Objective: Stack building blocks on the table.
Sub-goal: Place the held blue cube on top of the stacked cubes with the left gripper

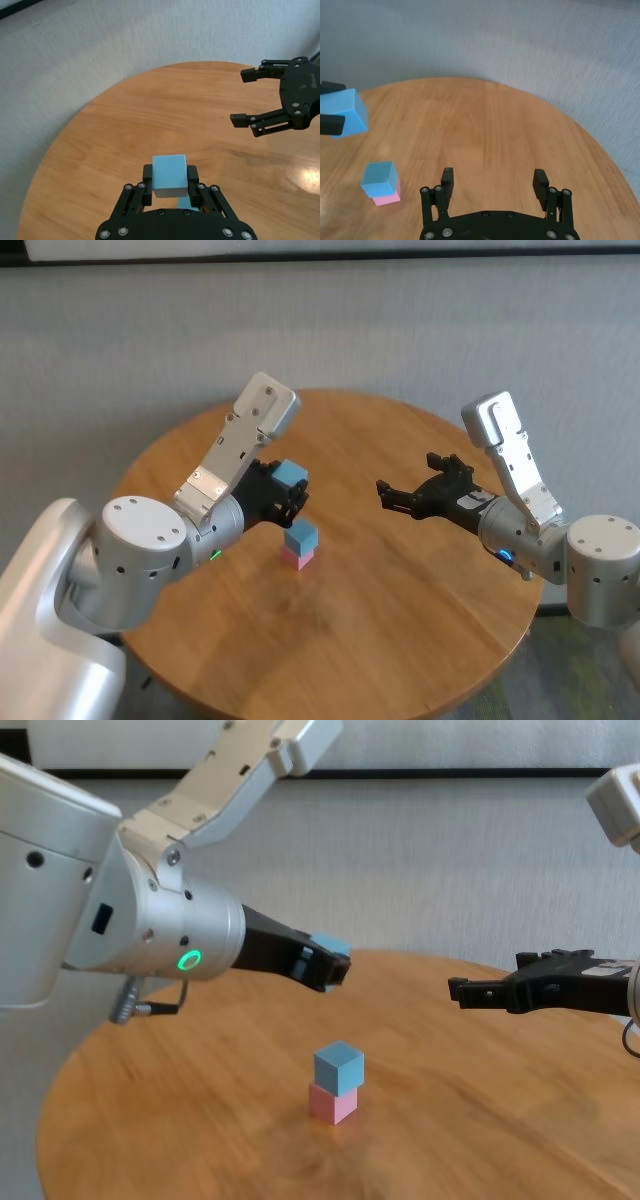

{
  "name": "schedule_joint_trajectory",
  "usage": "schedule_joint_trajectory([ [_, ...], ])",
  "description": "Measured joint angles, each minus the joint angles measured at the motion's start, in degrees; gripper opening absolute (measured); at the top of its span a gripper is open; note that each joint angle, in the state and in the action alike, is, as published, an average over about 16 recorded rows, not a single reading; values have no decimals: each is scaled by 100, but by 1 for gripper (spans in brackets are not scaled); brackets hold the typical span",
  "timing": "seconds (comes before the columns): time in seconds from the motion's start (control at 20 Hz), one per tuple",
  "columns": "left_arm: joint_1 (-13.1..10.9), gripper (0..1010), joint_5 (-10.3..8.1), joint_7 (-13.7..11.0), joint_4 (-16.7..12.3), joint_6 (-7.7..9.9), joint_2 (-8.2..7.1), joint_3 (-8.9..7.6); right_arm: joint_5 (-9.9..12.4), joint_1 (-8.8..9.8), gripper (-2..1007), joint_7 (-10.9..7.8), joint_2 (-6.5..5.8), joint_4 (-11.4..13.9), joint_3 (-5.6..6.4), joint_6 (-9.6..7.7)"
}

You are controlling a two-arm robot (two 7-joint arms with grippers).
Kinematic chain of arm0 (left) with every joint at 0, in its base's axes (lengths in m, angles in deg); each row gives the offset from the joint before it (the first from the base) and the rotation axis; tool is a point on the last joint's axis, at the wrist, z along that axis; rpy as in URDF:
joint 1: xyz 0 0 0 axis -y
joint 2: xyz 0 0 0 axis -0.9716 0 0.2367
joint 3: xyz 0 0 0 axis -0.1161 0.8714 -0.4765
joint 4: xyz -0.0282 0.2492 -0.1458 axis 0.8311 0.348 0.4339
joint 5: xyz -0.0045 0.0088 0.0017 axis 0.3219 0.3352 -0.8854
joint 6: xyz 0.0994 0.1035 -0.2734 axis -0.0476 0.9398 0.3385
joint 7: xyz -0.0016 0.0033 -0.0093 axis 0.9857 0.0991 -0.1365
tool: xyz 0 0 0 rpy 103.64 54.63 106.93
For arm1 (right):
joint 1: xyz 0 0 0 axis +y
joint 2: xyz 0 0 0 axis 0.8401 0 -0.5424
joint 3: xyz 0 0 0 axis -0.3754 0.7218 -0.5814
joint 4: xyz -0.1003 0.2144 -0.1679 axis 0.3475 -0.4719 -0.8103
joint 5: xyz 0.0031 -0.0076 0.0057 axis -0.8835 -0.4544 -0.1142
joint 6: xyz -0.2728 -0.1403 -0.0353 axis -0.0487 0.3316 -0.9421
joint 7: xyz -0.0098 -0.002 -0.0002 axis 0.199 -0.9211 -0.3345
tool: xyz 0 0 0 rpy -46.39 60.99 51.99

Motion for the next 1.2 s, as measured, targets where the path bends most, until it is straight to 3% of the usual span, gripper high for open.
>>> schedule_joint_trajectory([
  [1.2,25,417,-306,-126,227,10,-93,384,0,0,1000,0,0,0,0,0],
])
